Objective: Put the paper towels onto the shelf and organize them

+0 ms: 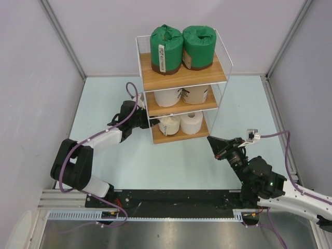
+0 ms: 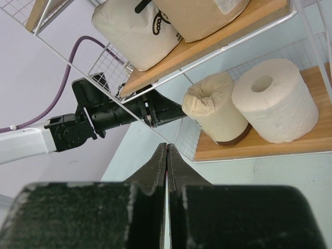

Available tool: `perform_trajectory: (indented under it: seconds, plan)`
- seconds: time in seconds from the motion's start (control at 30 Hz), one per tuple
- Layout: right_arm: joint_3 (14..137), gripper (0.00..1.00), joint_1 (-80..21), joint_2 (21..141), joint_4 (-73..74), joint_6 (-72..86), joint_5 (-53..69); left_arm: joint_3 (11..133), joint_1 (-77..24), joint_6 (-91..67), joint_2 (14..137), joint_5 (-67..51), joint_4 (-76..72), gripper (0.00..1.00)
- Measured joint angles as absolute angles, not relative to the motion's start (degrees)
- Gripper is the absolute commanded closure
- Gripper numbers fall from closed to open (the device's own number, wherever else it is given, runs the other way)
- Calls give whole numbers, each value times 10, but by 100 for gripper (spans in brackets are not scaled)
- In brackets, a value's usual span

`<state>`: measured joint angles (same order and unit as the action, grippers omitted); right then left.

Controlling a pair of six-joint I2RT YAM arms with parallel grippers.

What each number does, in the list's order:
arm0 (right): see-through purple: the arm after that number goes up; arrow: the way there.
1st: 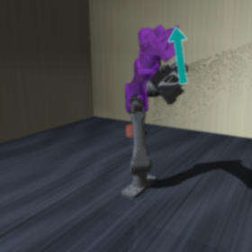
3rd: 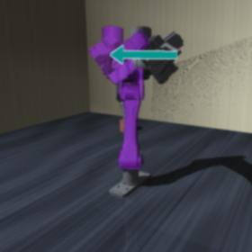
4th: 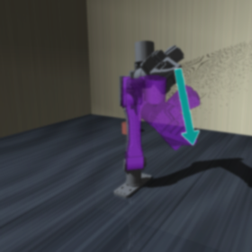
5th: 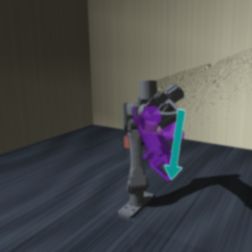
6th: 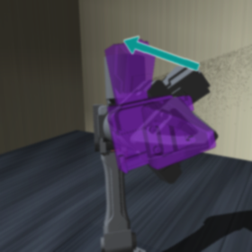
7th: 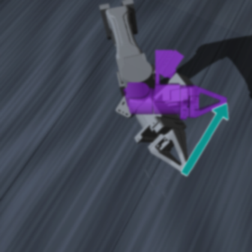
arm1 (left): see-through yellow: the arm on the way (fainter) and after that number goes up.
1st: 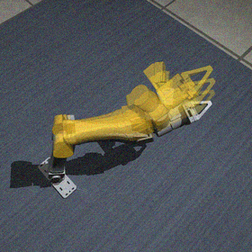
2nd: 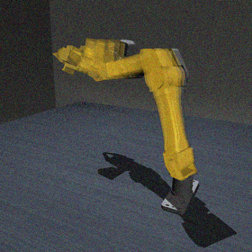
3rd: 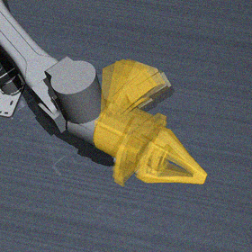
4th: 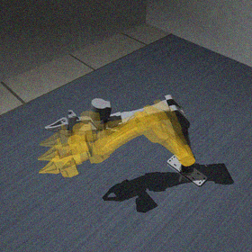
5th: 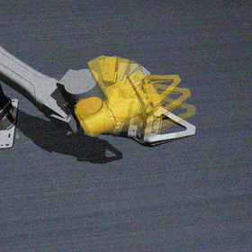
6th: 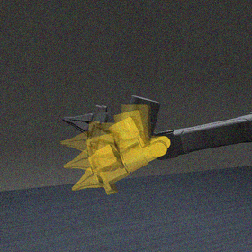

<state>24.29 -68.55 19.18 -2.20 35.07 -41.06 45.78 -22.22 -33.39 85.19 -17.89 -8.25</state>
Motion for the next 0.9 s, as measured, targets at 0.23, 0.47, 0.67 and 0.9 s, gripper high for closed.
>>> perform_trajectory:
  seconds: [0.23, 0.47, 0.67, 0.9]
  plan:
    - [242, 100, -686, 189, -17, 350, -414, 467, -224, -323, 839, -168, -48, 100]
    - [242, 100, -686, 179, -10, 351, -417, 484, -225, -309, 823, -144, -2, 99]
    - [242, 100, -686, 164, -1, 349, -422, 491, -222, -298, 794, -108, 28, 100]
    - [247, 100, -686, 92, 62, 342, -447, 491, -210, -275, 641, -22, 126, 83]
